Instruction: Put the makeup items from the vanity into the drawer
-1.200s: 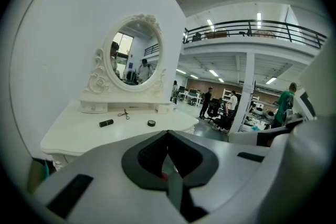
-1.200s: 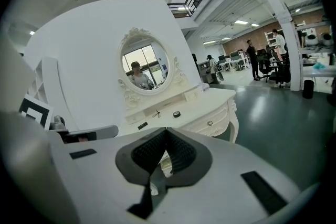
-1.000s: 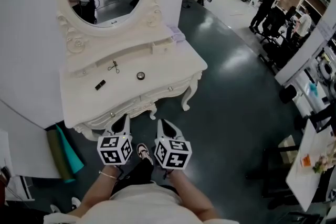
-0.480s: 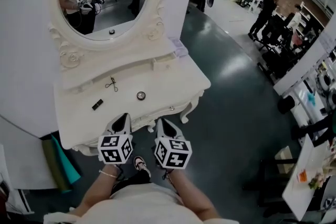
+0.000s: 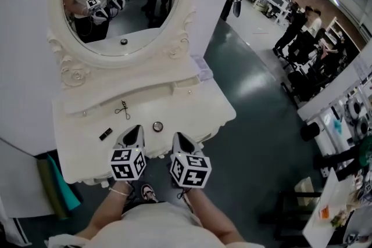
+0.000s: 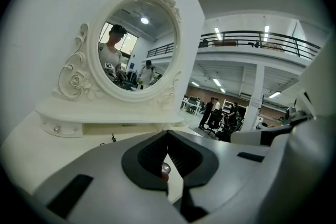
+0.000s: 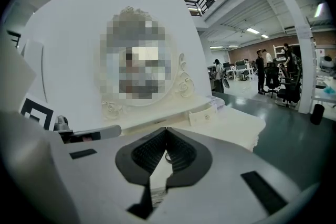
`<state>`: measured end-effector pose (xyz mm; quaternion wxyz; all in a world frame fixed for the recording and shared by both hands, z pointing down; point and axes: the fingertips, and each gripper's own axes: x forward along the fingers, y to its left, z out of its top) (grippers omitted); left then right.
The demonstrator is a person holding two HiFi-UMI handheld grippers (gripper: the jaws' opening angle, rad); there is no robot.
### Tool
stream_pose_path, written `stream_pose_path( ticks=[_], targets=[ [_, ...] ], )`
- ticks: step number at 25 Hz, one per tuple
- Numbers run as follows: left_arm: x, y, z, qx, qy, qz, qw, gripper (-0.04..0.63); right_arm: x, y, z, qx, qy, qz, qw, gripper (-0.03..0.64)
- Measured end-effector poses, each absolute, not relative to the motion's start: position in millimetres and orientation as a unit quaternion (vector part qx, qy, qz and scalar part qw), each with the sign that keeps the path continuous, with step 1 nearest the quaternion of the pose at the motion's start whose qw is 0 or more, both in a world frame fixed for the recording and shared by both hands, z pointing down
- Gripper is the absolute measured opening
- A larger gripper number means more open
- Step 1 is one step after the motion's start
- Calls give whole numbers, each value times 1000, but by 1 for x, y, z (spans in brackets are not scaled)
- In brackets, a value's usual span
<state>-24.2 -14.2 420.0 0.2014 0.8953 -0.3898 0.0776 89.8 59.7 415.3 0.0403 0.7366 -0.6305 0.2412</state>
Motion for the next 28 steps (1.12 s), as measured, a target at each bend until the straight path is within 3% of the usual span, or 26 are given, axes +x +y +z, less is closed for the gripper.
stream_pose_path(
  ticks=[14, 28],
  targets=[
    [-33, -85, 448, 879, -411, 85, 228, 3, 96, -9, 449, 725, -625, 276, 80, 18],
    [-59, -118, 452, 777, -575, 61, 249, 3, 72, -112, 438, 568, -774, 256, 109, 18]
  ],
)
